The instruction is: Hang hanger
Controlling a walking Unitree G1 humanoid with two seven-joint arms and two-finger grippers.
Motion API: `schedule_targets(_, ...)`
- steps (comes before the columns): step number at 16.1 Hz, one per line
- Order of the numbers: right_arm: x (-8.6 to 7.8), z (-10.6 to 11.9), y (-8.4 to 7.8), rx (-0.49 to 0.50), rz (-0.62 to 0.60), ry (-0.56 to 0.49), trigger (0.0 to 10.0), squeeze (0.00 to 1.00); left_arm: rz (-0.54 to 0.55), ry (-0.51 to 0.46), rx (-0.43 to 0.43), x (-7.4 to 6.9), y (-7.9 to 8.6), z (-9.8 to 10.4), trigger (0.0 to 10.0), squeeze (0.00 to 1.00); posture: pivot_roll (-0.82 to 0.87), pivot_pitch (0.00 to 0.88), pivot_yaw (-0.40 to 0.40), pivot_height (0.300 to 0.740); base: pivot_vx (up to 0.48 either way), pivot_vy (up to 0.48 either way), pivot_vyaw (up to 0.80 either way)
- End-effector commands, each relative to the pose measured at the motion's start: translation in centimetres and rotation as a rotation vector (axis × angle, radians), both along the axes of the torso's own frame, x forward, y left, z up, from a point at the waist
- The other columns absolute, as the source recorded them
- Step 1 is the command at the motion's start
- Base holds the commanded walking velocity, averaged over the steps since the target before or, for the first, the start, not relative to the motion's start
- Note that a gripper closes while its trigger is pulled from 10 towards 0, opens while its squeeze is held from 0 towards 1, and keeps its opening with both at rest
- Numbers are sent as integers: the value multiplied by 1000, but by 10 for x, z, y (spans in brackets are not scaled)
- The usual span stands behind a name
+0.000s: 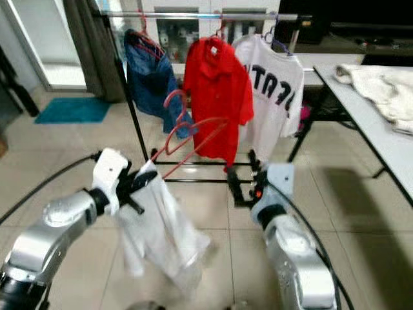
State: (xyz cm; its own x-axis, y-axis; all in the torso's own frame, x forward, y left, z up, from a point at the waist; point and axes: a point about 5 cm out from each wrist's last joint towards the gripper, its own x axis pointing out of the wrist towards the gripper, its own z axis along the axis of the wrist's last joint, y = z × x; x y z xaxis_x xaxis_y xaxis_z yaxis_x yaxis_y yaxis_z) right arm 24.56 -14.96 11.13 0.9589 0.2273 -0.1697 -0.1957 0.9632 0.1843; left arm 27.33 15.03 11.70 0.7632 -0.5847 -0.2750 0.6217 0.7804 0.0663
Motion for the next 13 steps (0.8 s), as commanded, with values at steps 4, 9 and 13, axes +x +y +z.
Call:
schedule_targets(4, 2, 4, 0, -10, 6, -7, 10000, 0, -18, -40, 2, 3, -1, 10, 10000, 0, -109, 0, 47, 740, 0, 191, -253)
schedule_targets(9, 3, 5, 3, -9, 26, -15, 10000, 0, -24, -47, 14, 5, 1, 11, 10000, 0, -104, 0, 42, 740, 0, 148, -160)
schedule_targets(13, 7, 11, 6, -42, 84, -47, 10000, 0, -126, -55, -3, 15, 10, 23, 0, 0, -112, 0, 52, 740, 0, 0, 0)
